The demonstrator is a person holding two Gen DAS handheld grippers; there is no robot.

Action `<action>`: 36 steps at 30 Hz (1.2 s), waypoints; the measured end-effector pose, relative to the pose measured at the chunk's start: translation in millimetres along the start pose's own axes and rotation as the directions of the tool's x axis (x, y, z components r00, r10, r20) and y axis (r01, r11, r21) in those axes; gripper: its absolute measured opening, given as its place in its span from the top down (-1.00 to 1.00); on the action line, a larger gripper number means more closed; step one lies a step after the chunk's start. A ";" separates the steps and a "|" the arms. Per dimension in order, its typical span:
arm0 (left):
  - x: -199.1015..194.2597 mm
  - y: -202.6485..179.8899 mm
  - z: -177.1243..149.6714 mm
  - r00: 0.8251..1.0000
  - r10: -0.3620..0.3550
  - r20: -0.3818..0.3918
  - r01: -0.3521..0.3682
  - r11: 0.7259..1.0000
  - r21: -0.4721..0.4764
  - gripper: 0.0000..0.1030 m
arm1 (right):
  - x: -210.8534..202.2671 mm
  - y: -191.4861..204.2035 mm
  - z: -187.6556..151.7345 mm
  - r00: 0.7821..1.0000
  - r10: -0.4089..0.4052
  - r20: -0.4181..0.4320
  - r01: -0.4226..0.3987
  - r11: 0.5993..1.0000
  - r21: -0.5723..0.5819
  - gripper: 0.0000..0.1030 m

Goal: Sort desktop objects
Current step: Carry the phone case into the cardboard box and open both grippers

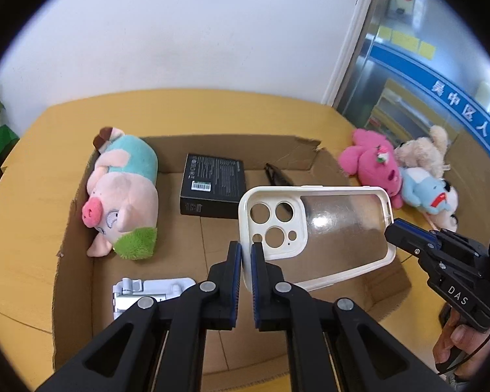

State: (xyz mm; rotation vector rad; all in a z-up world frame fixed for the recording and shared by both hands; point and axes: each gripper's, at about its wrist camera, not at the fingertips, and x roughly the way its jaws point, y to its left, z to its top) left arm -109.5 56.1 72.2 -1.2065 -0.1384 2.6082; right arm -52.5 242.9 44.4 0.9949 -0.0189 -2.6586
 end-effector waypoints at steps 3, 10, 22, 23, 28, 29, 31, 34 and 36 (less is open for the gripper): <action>31.9 2.8 2.7 0.996 0.010 -0.086 -0.010 1.000 -0.002 0.90 | 35.8 -14.9 -3.0 0.998 0.006 -0.068 -0.004 1.000 0.030 0.83; 96.4 12.3 -4.6 0.956 0.038 -0.291 -0.051 0.998 -0.037 0.90 | 101.6 -43.5 -18.3 0.975 0.030 -0.222 -0.004 0.993 0.115 0.83; 127.2 21.6 -23.7 0.902 0.061 -0.428 -0.098 0.993 -0.064 0.90 | 155.2 -44.0 -41.6 0.873 0.021 -0.487 0.049 0.990 0.129 0.83; 124.5 23.3 -24.5 0.902 0.061 -0.427 -0.101 0.992 -0.071 0.89 | 156.3 -42.3 -43.0 0.869 0.018 -0.495 0.050 0.991 0.124 0.82; 86.8 23.9 -30.7 0.939 0.046 -0.340 -0.079 0.993 -0.084 0.86 | 137.8 -41.4 -39.4 0.896 -0.071 -0.438 0.127 0.987 0.100 0.27; 66.8 20.5 -33.1 0.960 0.071 -0.270 -0.088 0.995 -0.054 0.81 | 124.9 -37.1 -36.8 0.919 -0.077 -0.387 0.121 0.988 0.090 0.07; 27.8 15.2 -41.2 0.985 0.112 -0.131 -0.115 0.993 -0.009 0.53 | 93.0 -23.8 -34.5 0.961 -0.083 -0.265 0.103 0.993 0.063 -0.27; -39.6 12.7 -68.8 0.970 0.188 0.153 -0.192 0.981 0.011 -0.56 | 40.3 4.0 -47.6 0.993 -0.103 -0.054 0.103 0.995 -0.003 -0.96; -64.8 11.0 -83.4 0.922 0.245 0.301 -0.253 0.967 -0.011 -0.67 | 16.8 23.9 -67.3 0.989 -0.135 0.059 0.138 0.990 -0.041 -0.99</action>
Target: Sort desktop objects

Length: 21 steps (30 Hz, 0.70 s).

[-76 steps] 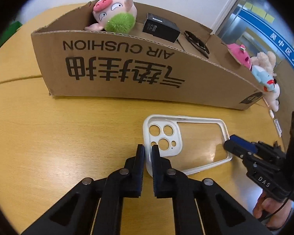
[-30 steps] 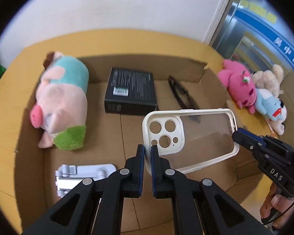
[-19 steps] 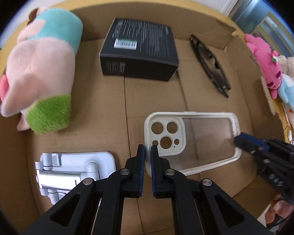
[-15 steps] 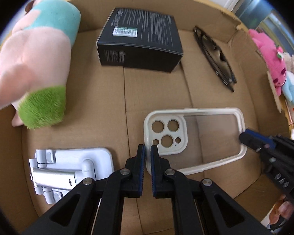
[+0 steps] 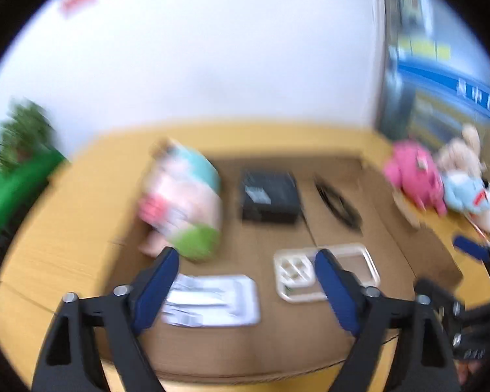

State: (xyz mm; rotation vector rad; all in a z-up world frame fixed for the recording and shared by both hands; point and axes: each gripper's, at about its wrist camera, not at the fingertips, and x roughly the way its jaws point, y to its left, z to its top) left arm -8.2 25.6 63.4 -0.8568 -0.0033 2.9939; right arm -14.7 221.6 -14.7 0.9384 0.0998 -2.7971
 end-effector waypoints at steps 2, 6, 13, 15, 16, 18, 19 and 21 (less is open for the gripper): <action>-19.3 2.0 -13.7 0.995 0.037 0.089 -0.039 0.999 0.012 -0.67 | -13.1 12.2 -17.4 0.999 -0.020 0.047 0.021 1.000 -0.013 -0.99; -9.6 6.7 -34.1 0.990 0.119 0.079 -0.121 0.992 0.024 -0.67 | -5.6 22.6 -36.9 0.998 0.016 0.061 -0.018 0.999 0.027 -0.99; 8.8 22.4 -57.9 0.992 0.122 0.026 -0.120 0.992 -0.044 -0.67 | 12.3 27.9 -51.0 0.998 0.025 0.063 -0.030 0.997 0.073 -1.00; 12.9 20.0 -62.0 0.991 0.134 0.011 -0.134 0.991 -0.022 -0.67 | 12.4 29.2 -54.5 0.996 0.014 0.091 -0.020 0.998 0.067 -1.00; 16.4 18.4 -65.2 0.990 0.139 0.009 -0.139 0.990 -0.012 -0.67 | 12.3 29.5 -55.3 0.995 0.011 0.098 -0.018 0.998 0.066 -1.00; 18.2 16.6 -67.5 0.990 0.136 0.033 -0.136 0.991 -0.006 -0.67 | 12.0 30.0 -56.9 0.993 0.006 0.116 -0.013 0.998 0.062 -1.00; 19.5 17.0 -68.0 0.991 0.133 0.036 -0.132 0.991 -0.013 -0.67 | 11.3 30.4 -58.0 0.991 0.003 0.131 -0.011 0.998 0.061 -1.00; 18.6 16.1 -70.7 0.988 0.136 0.067 -0.136 0.991 -0.010 -0.68 | 10.2 30.9 -61.0 0.987 -0.002 0.163 -0.007 0.998 0.054 -1.00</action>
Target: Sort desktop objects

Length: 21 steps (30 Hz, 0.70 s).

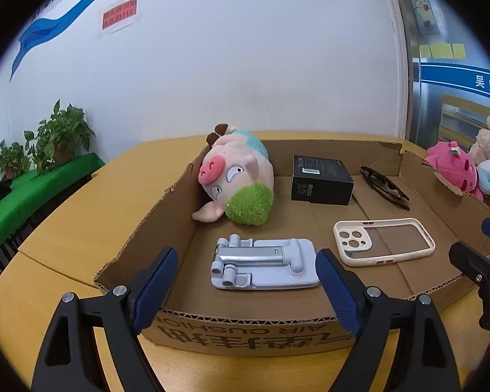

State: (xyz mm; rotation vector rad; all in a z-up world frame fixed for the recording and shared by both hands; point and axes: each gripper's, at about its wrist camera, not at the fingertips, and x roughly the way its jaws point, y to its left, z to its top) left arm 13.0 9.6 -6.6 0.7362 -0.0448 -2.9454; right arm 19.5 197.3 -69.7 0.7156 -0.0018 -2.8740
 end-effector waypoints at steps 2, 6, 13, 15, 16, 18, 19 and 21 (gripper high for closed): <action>-1.8 0.5 -3.3 0.999 0.000 0.039 0.000 1.000 -0.004 -0.69 | -1.3 0.3 -1.9 1.000 -0.001 0.019 0.001 1.000 -0.003 -1.00; -1.6 0.4 -1.3 0.999 0.000 0.042 0.000 1.000 -0.005 -0.70 | -1.1 0.0 -1.6 1.000 0.001 0.019 -0.001 1.000 -0.003 -1.00; -0.5 -1.1 -2.0 0.999 -0.008 0.039 0.008 1.000 0.000 -0.77 | -1.4 0.3 -2.2 1.000 -0.003 0.019 0.003 1.000 -0.002 -1.00; -0.6 -1.2 -1.7 0.999 -0.008 0.039 0.008 1.000 0.000 -0.77 | -1.5 0.7 -2.5 1.000 -0.005 0.018 0.005 1.000 -0.001 -1.00; -0.7 -1.0 -1.9 0.999 -0.009 0.039 0.009 1.000 -0.001 -0.77 | -1.4 0.7 -2.4 1.000 -0.005 0.018 0.005 1.000 -0.002 -1.00; -0.8 -1.1 -2.0 0.999 -0.008 0.039 0.008 1.000 0.000 -0.77 | -1.6 0.7 -2.4 1.000 -0.006 0.019 0.006 1.000 -0.002 -1.00; -0.9 -0.9 -2.0 0.999 -0.009 0.039 0.009 1.000 0.000 -0.77 | -1.5 0.6 -2.5 1.000 -0.006 0.018 0.006 1.000 -0.001 -1.00; -0.7 -0.9 -2.3 0.999 -0.009 0.039 0.009 1.000 -0.001 -0.77 | -1.6 0.2 -2.3 1.000 -0.008 0.019 0.008 1.000 0.000 -1.00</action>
